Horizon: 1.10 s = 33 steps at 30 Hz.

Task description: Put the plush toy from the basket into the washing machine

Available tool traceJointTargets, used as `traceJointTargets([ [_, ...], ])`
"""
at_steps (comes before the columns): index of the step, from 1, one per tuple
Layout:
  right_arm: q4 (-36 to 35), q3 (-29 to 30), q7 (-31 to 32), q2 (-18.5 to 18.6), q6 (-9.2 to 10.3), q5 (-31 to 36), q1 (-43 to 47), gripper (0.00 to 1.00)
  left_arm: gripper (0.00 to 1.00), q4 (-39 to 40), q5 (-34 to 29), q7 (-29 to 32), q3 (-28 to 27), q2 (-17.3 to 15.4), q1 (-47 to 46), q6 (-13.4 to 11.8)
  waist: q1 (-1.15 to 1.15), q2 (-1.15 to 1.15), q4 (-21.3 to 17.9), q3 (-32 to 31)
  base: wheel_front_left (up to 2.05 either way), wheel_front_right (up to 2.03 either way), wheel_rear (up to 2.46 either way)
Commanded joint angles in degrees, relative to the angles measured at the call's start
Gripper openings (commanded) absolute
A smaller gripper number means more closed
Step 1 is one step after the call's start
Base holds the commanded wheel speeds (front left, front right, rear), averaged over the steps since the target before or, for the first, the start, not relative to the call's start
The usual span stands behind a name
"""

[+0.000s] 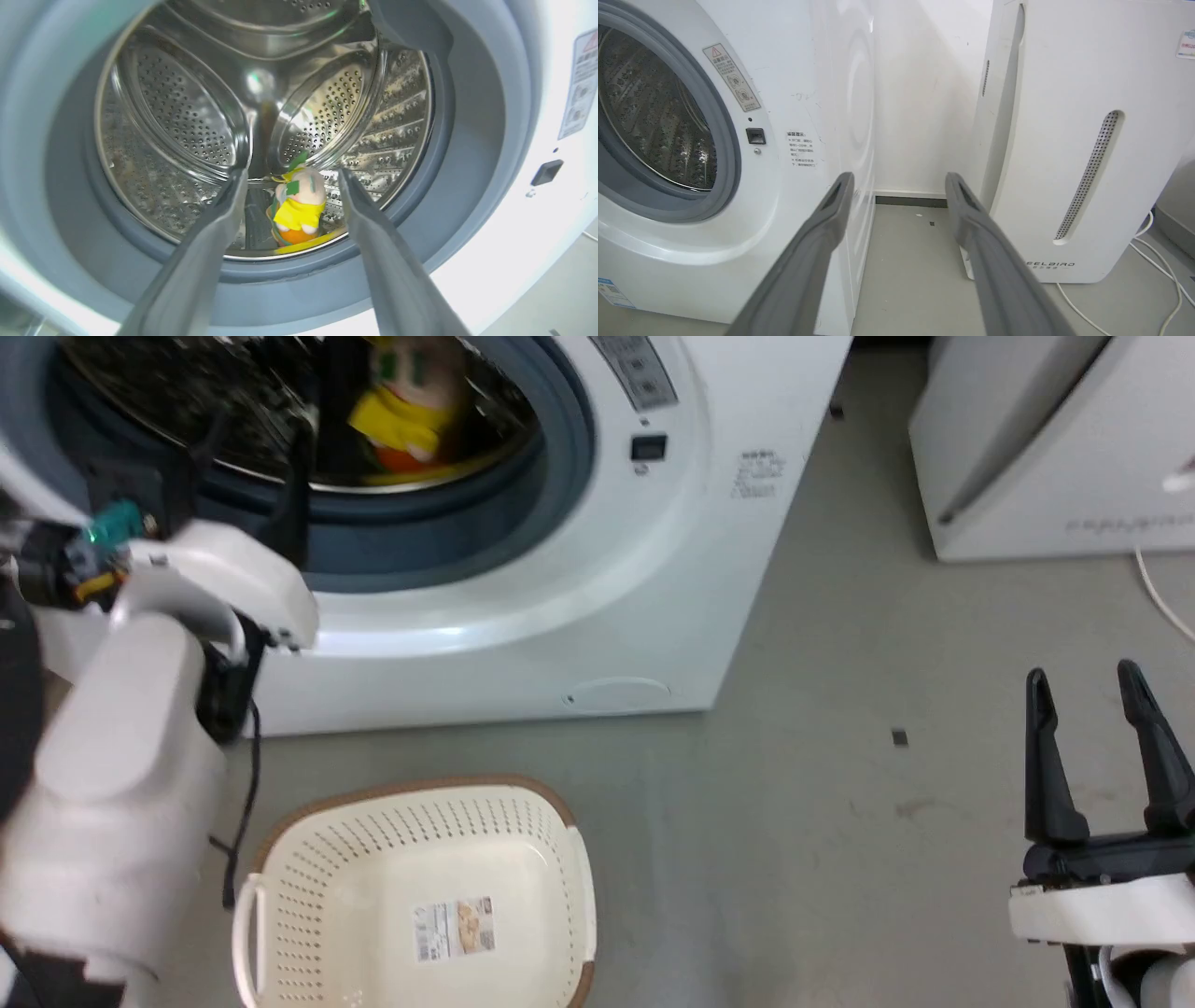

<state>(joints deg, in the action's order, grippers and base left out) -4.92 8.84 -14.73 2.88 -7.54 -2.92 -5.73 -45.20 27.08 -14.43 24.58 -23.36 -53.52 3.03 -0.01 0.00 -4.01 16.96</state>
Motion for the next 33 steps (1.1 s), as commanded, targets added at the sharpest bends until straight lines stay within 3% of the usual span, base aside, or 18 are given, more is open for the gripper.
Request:
traceJointTargets([
  [1, -0.53, 0.10, -0.27, -0.01, 0.05, 0.43, 1.35, 1.00, 1.00, 4.55, 0.06, -0.49, -1.41, 0.45, 4.83, -1.75, 0.01, 0.00, 3.46, -5.65, 0.00, 0.00, 0.00],
  [3, -0.87, -0.21, -0.27, -0.01, 0.05, 0.43, 2.45, 1.00, 1.00, 15.24, -0.84, -0.54, -5.08, 1.05, 13.08, -4.82, 0.01, 0.00, 4.00, -7.73, 0.00, 0.00, 0.00],
  [13, -1.73, -1.47, -0.27, -0.01, 0.05, -0.23, 5.41, 1.00, 1.00, 38.41, -7.66, -0.56, -13.38, 5.64, 36.93, -10.97, 0.01, 0.00, 4.47, -11.90, 0.00, 0.00, 0.00],
  [23, -1.21, -3.10, -0.27, -0.01, 0.05, -1.22, 8.36, 1.00, 1.00, 43.07, -13.28, -0.56, -15.95, 10.91, 52.38, -10.84, 0.01, 0.00, 4.08, -14.87, 0.00, 0.00, 0.00],
  [33, 0.05, -3.79, -0.27, -0.01, 0.05, -1.57, 10.03, 1.00, 1.00, 41.80, -17.23, -0.56, -17.05, 14.66, 56.97, -8.86, 0.01, 0.00, 4.20, -15.92, 0.00, 0.00, 0.00],
])
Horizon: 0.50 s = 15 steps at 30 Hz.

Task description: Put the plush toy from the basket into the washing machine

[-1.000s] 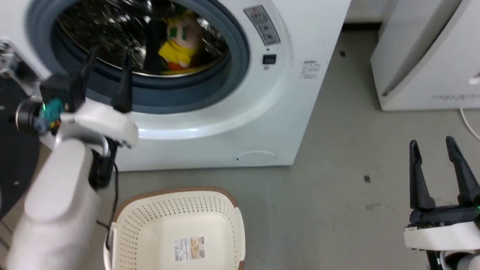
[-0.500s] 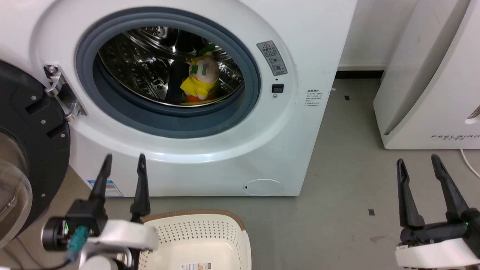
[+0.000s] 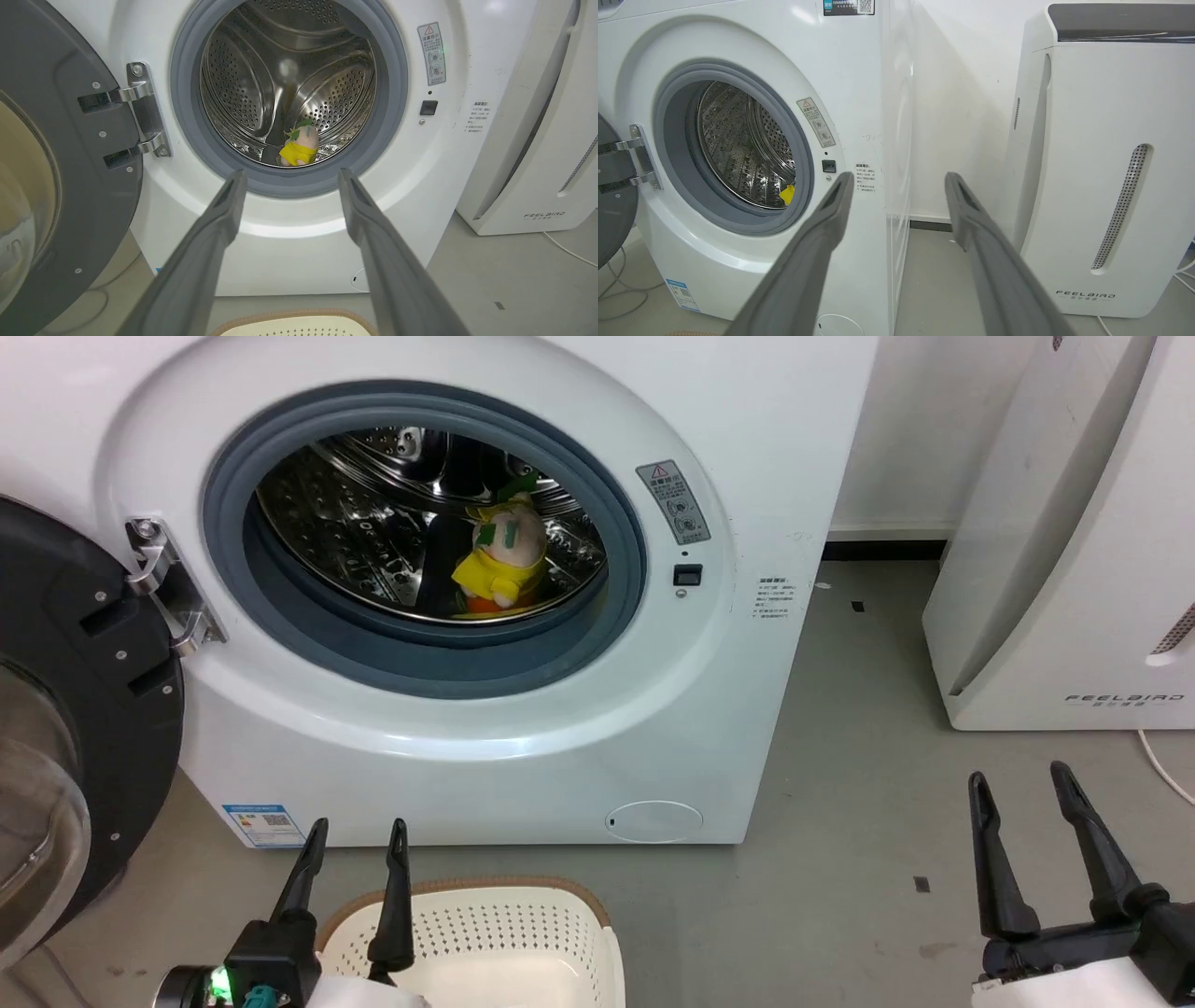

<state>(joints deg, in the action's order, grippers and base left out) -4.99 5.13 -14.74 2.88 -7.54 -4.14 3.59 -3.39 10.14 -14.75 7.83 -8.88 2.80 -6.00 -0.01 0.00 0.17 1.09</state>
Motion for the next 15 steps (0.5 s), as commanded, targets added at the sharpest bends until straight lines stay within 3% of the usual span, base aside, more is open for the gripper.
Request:
traceJointTargets([
  [1, 0.19, -0.08, -0.26, -0.01, 0.05, -0.39, 0.76, 1.00, 1.00, -0.01, -0.64, -0.25, -0.54, 0.41, 0.75, 0.36, 0.01, 0.00, 0.06, -0.12, 0.00, 0.00, 0.00],
  [11, 0.45, -0.06, -0.26, -0.01, 0.05, -0.62, 0.70, 1.00, 1.00, 0.15, -3.24, -0.25, -2.79, 2.50, 1.03, 2.24, 0.01, 0.00, 0.34, -0.26, 0.00, 0.00, 0.00],
  [12, 0.35, -0.02, 0.03, -0.01, 0.00, -0.48, -0.02, 0.00, 0.00, 0.08, -3.06, 0.06, -2.63, 2.50, 0.50, 2.08, 0.01, 0.00, 0.33, -0.26, 0.00, 0.00, 0.00],
  [15, 0.34, 0.01, 0.05, -0.01, 0.00, -0.47, -0.04, 0.00, 0.00, 0.05, -3.07, 0.12, -2.65, 2.52, 0.50, 2.10, 0.01, 0.00, 0.33, -0.26, 0.00, 0.00, 0.00],
])
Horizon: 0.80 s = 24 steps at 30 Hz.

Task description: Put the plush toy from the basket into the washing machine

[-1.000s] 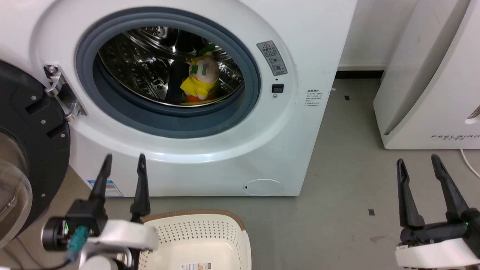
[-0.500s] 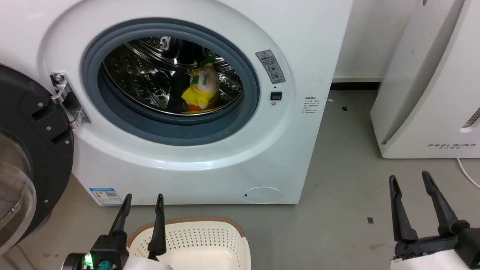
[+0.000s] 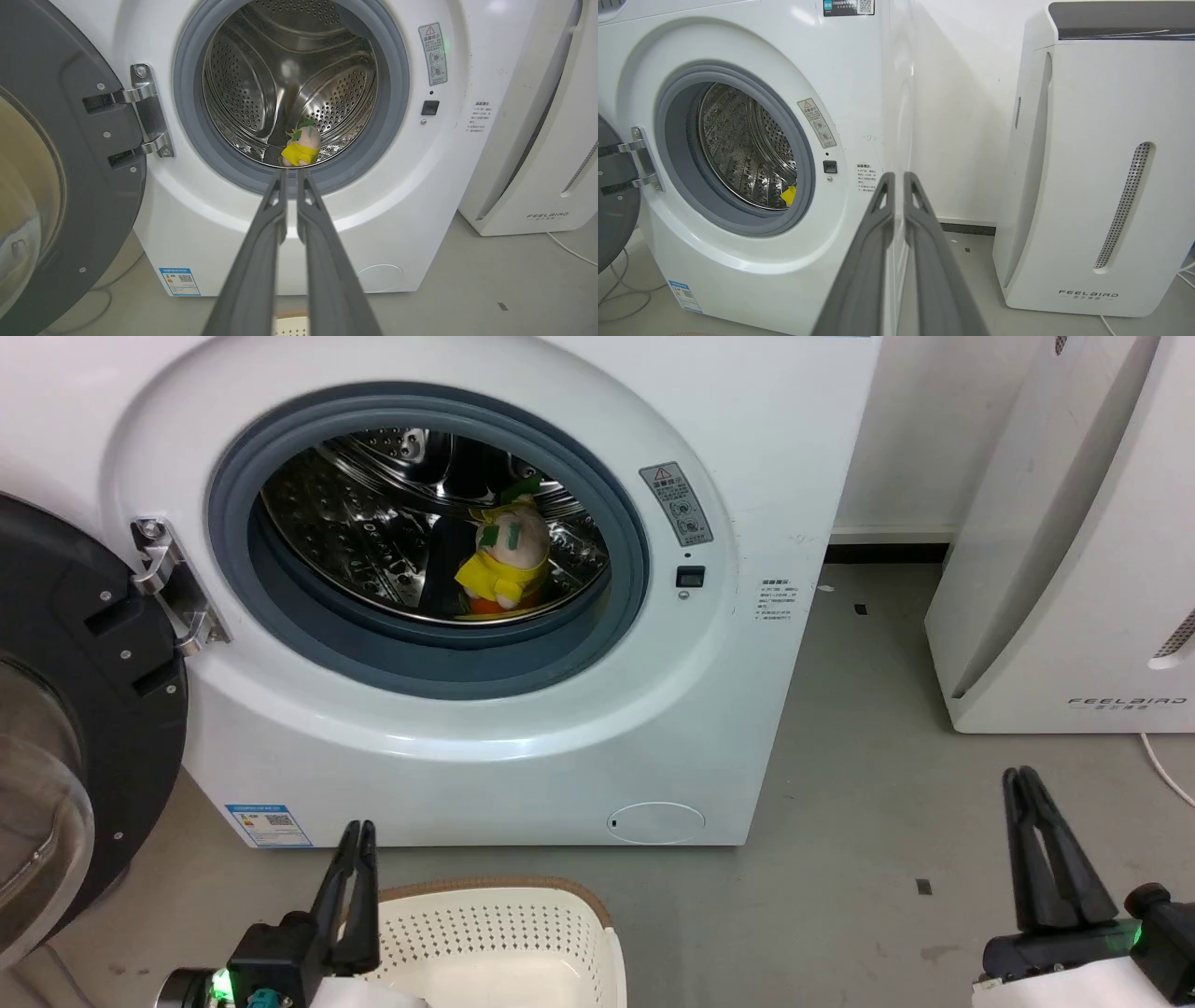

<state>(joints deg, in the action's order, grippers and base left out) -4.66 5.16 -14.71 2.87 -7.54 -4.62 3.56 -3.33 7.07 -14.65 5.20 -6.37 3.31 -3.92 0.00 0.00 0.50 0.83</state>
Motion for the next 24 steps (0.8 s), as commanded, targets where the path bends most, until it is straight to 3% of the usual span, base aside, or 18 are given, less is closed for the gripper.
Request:
traceJointTargets([
  [1, 0.02, -0.05, 0.07, 0.00, 0.00, 0.02, -0.02, 0.00, 0.00, 0.01, -0.04, 0.06, -0.05, 0.02, -0.02, 0.02, 0.00, 0.00, 0.00, 0.00, 0.00, 0.00, 0.00],
  [24, 0.88, -0.99, 2.78, 0.00, 0.01, 0.87, -0.67, 0.00, 0.00, 0.62, -1.33, 2.76, -1.00, 0.66, -0.62, 0.74, 0.00, 0.00, -0.09, -0.16, 0.00, 0.00, 0.00],
])
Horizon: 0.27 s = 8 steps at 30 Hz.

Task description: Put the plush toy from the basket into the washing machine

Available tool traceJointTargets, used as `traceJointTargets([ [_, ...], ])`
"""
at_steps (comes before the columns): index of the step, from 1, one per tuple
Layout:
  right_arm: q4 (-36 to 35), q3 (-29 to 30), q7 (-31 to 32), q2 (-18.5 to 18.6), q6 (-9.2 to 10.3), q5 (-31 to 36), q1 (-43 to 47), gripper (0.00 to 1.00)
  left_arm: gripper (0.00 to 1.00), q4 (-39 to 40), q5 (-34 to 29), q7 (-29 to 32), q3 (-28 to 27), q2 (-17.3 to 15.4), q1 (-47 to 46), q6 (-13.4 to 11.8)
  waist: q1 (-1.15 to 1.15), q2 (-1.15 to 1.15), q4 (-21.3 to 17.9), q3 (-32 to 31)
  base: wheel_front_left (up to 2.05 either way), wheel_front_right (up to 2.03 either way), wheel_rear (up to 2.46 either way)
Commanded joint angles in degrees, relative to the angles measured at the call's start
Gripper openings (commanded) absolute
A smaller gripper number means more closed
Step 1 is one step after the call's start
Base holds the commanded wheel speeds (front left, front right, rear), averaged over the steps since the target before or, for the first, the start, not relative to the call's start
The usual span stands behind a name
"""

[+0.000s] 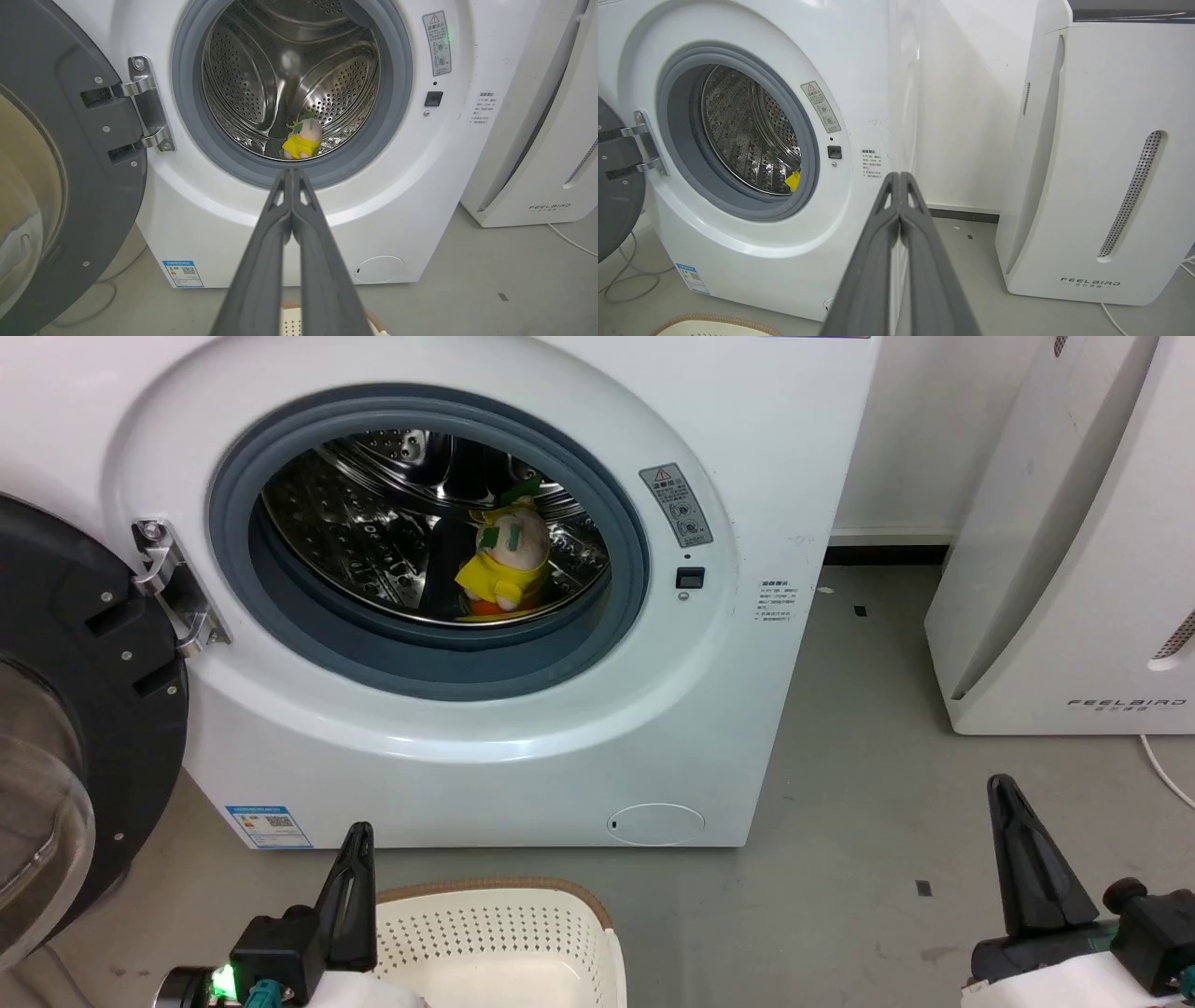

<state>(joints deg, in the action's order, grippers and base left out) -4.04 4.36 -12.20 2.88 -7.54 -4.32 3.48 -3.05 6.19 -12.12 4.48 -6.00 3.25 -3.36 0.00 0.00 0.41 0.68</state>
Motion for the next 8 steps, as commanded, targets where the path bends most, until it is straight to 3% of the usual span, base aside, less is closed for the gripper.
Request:
traceJointTargets([
  [1, 0.29, -0.23, 0.39, -0.01, 0.01, 0.61, -0.62, 0.00, 0.00, 0.36, -0.51, 0.35, -0.32, 0.32, -0.60, 0.21, 0.00, 0.00, -0.01, -0.01, 0.00, 0.00, 0.00],
  [8, 0.55, -0.52, 1.21, -0.01, 0.01, 0.87, -0.82, 0.00, 0.00, 0.55, -0.91, 1.17, -0.61, 0.52, -0.78, 0.43, 0.00, 0.00, -0.04, -0.06, 0.00, 0.00, 0.00],
])
